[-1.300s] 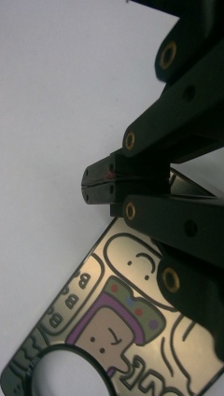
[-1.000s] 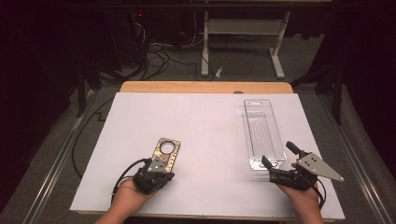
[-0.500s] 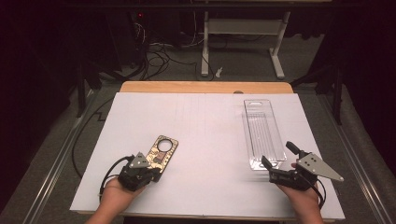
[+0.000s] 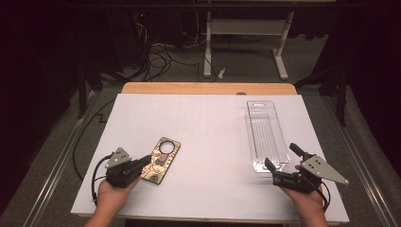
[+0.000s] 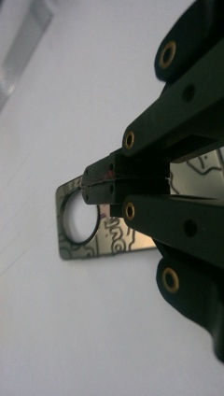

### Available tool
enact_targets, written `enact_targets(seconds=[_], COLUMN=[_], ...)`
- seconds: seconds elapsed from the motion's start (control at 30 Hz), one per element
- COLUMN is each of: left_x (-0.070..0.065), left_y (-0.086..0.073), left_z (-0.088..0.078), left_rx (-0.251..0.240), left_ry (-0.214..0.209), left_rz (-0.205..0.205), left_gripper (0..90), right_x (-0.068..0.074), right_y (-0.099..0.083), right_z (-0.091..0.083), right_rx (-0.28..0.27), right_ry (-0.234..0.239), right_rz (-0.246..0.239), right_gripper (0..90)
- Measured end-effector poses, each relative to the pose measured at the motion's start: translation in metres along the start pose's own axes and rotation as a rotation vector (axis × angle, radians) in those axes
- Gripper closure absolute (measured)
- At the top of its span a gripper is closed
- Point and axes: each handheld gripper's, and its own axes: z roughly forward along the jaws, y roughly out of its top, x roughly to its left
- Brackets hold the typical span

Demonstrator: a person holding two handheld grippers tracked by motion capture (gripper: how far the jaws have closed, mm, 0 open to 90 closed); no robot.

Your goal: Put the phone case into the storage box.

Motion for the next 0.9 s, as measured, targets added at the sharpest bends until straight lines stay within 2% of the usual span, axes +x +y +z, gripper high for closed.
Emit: enact_targets(seconds=[0.07, 0.23, 0.53, 0.6, 0.67, 0.73, 0.9], left_x=[0.0039, 0.0058, 0.0011, -0.0006, 0.0002, 0.0, -0.0011], left_y=[-0.002, -0.0033, -0.0013, -0.0014, -0.0009, -0.0009, -0.0003], left_z=[-0.0024, -0.0028, -0.0048, -0.0056, -0.0064, -0.0068, -0.0066], left_rx=[-0.024, -0.039, -0.068, -0.077, -0.086, -0.088, -0.087], left_ry=[0.003, 0.009, 0.032, 0.049, 0.044, 0.048, 0.048], left_rz=[-0.024, -0.017, 0.013, 0.021, -0.002, -0.001, -0.001], left_gripper=[89.4, 80.4, 52.2, 42.4, 30.9, 28.8, 16.8], right_x=[-0.0002, -0.0003, -0.0014, -0.0015, -0.0013, -0.0011, -0.0013], right_y=[-0.0001, -0.0011, -0.0025, -0.0026, -0.0027, -0.0027, -0.0028], right_z=[-0.0006, -0.0022, -0.003, -0.003, -0.0033, -0.0033, -0.0035], right_rx=[0.0, 0.004, 0.009, 0.009, 0.009, 0.01, 0.01], right_ry=[0.001, 0.004, 0.001, 0.002, 0.001, 0.002, 0.001], right_rz=[-0.001, 0.001, 0.005, 0.004, 0.005, 0.006, 0.005], right_gripper=[1.7, 1.7, 1.7, 1.6, 1.6, 1.7, 1.6])
